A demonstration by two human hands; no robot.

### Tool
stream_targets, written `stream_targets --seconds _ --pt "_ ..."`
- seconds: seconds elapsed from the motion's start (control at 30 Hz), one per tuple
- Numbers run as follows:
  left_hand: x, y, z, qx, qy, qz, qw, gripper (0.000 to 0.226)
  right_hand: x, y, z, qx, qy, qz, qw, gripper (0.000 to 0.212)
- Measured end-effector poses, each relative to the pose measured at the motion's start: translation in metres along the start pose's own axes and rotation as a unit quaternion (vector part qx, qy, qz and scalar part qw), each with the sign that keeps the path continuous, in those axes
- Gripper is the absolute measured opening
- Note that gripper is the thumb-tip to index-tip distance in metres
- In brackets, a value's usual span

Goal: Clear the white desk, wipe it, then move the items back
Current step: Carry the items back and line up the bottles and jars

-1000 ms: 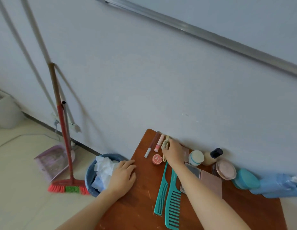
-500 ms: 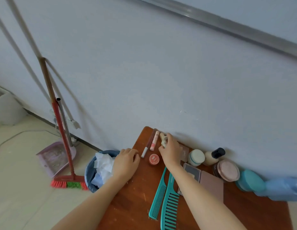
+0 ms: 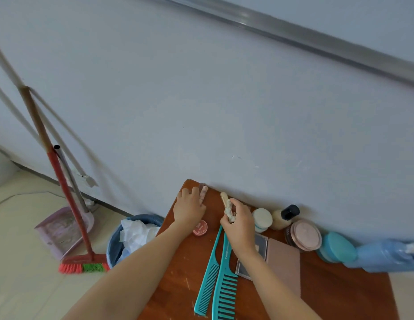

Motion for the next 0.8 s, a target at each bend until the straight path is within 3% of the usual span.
stream_targets --seconds 0.4,0.53,0.8 --pt "-0.011 0.004 -0.003 -0.013 -0.014 0.015 1.000 0.023 -0.010 -0.001 -0.001 0.027 -0.010 -0.019 0.999 0.040" --pt "-0.011 0.003 0.000 -0.039 0.016 0.025 0.999 0.025 -0.007 0.000 -0.001 0.028 -0.015 -0.015 0.999 0.039" --pt "-0.015 -0.008 -0.003 -0.079 0.099 0.013 0.992 0.003 -0.004 -0.008 0.001 0.036 -0.012 -0.026 0.999 0.037"
Point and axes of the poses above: each hand's wrist, its own y-axis away from the middle knuckle, its own z-axis out of the palm, x = y × z, the point moved 8 cm from there along -y, towards the middle knuckle, and after that the axes turned 14 degrees about -z, right-handed, at the moved point
